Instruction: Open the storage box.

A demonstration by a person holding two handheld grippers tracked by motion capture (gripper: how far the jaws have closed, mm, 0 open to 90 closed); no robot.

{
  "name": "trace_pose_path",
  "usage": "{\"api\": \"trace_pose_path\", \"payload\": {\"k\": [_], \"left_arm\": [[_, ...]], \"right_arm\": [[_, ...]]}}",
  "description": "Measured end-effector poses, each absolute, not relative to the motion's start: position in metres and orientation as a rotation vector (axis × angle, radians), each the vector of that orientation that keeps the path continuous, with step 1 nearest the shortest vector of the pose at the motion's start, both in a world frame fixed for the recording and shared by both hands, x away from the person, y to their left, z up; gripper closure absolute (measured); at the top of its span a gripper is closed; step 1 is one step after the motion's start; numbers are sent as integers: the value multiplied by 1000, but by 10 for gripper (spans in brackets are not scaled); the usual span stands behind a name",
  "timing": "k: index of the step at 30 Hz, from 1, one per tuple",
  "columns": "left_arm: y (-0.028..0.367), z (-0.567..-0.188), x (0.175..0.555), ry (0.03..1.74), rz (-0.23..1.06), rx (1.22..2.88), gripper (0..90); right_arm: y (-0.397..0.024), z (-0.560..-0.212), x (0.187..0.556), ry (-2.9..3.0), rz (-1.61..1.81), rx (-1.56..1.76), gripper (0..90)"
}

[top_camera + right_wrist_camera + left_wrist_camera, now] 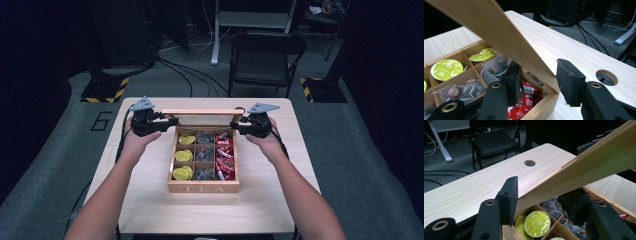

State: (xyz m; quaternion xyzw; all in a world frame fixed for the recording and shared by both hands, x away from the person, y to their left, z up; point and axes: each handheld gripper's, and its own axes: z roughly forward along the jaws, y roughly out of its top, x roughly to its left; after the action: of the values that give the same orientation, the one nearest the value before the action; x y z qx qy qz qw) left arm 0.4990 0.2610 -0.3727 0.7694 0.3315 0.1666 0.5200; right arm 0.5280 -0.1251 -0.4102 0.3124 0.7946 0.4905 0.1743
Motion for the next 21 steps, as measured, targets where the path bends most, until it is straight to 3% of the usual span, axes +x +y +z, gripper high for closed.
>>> {"api": "trace_pose_path", "payload": {"k": [21], "left_arm": [[271, -382, 496, 861, 412, 1807, 496]], "right_arm": [[-120, -401, 535, 2289, 1316, 865, 590]]}}
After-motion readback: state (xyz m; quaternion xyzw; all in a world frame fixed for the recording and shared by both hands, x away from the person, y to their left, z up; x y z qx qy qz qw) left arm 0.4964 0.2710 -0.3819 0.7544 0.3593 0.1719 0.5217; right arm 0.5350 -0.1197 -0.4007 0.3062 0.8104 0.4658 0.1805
